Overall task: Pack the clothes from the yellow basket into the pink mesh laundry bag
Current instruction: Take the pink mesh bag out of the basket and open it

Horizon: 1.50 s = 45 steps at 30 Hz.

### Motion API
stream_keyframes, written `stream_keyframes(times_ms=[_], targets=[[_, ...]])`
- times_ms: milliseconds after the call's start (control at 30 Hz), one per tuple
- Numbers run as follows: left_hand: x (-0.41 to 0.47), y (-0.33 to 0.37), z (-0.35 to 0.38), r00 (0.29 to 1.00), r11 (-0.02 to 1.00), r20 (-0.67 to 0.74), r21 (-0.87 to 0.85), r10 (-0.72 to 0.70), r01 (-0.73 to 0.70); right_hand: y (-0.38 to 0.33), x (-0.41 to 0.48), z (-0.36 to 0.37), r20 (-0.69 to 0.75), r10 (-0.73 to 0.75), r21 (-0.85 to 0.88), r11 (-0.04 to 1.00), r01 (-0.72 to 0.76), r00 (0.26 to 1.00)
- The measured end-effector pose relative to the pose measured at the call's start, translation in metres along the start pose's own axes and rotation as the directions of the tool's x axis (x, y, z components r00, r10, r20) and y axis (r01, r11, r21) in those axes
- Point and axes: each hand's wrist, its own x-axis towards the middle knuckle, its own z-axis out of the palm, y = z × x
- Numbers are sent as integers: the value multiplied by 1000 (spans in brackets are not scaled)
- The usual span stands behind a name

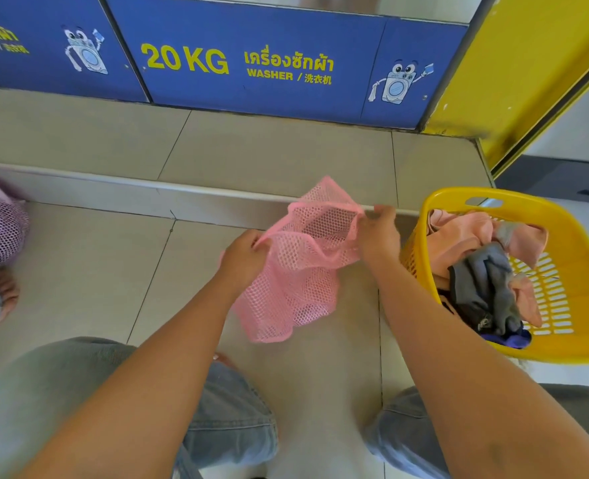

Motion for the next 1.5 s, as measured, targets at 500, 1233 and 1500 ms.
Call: stream_keyframes(times_ms=[500,1233,1500], targets=[[-9,28,29,930,882,366,-430,-26,194,-5,-29,22,589,325,288,771,-568,740],[17,23,-12,923,938,172,24,-344,345,57,-16,8,159,215,-85,975,-203,964],[15,13,-6,970,946,97,-219,-221,238,66,-18,7,179,275,-64,961,-268,944]])
